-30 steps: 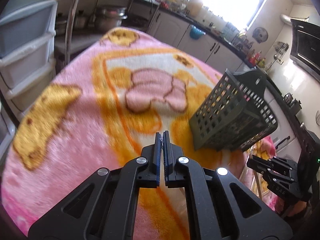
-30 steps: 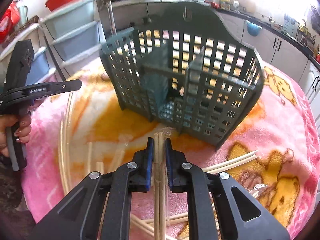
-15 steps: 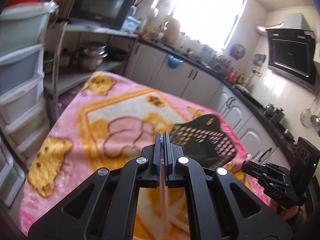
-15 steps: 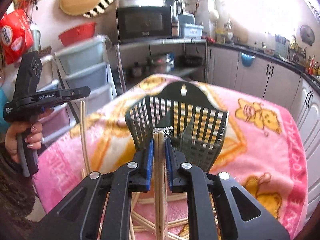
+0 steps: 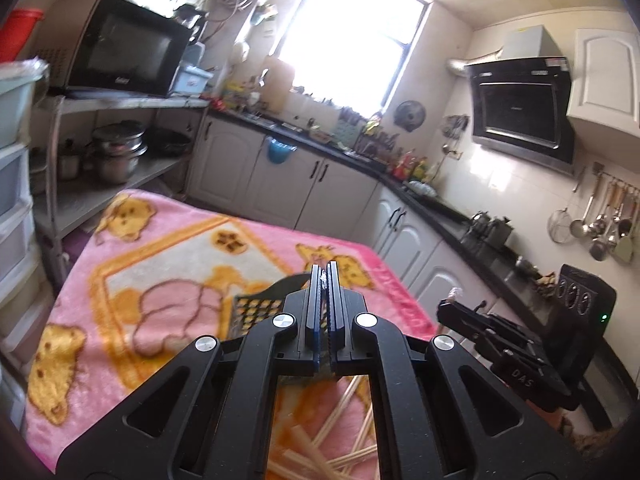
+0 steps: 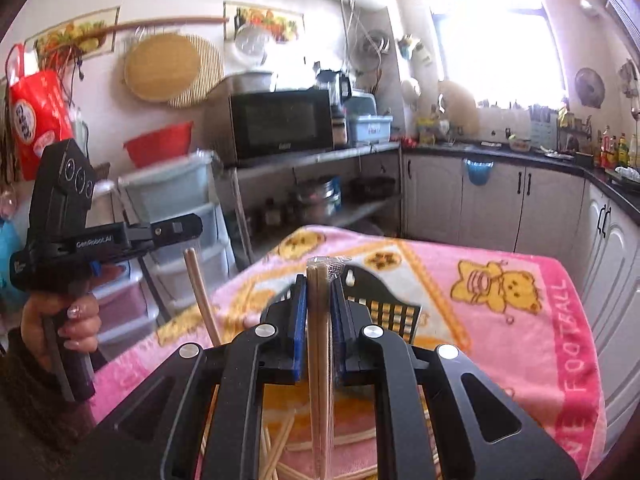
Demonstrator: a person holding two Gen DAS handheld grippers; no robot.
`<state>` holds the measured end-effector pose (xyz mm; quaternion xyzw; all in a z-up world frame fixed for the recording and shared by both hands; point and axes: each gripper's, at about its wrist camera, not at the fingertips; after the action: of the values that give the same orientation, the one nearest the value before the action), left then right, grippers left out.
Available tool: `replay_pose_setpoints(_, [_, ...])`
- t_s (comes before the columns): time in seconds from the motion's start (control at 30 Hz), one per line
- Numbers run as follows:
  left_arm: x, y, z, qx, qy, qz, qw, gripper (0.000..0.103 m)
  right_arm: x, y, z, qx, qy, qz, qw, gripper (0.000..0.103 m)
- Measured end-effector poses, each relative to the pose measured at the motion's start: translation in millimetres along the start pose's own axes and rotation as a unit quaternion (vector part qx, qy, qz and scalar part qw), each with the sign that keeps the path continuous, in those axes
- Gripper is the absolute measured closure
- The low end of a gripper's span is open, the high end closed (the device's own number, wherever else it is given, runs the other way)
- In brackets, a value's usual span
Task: Organize utensils
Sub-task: 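Lift the held chopsticks with the right tool while the left tool lifts its chopsticks, then open the right tool over the green caddy while the left tool releases its chopsticks there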
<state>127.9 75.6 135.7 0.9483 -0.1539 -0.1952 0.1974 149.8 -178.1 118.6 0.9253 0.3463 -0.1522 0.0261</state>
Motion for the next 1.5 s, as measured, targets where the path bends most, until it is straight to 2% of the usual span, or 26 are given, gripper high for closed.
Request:
replay_pose_setpoints(0.27, [4.5,31.3,-34.2,0.016,0.024,0.04,0.9988,0.102,-8.8,10.9,-26.1,0.008,0.046,0.01,0.999,0.092])
replay_pose_setpoints(0.4, [9.4,41.6,-50.5,0.026,0.039,0.048,0.9978,0.102,-13.8,13.5,-42.3,0.008,0.072,0.012,0.997,0.092])
replay_pose_setpoints(0.6, [16.8,49.0,-75.5,0.037,0.056,0.041,0.9969,0.102,-17.5,17.4,-66.4,-0.001,0.112,0.019,0.994,0.092])
replay_pose_setpoints(0.87, [26.7,49.4,-96.9,0.053,0.077,0.012,0.9956,0.102,-0.4,24.4,-86.1,-0.02,0.141,0.04,0.989,0.092])
replay_pose_setpoints(1.2, [50.0,25.6,-86.7,0.038,0.072,-0.001,0.9967,0.102,30.7,41.7,-72.0,-0.014,0.142,0.052,0.988,0.092])
replay_pose_setpoints(1.5, [68.0,5.7,-54.4,0.02,0.057,0.001,0.9981,0.102,58.0,48.1,-42.5,0.004,0.126,0.063,0.99,0.091])
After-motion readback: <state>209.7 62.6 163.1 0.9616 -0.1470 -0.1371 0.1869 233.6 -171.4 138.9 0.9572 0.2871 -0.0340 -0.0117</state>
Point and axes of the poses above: each gripper's, at about its wrist camera, not at the fingertips, and x roughly the way its jaws point, y to its right, z to its underside, and after that the axes turned 3 degrees about -x, right-handed
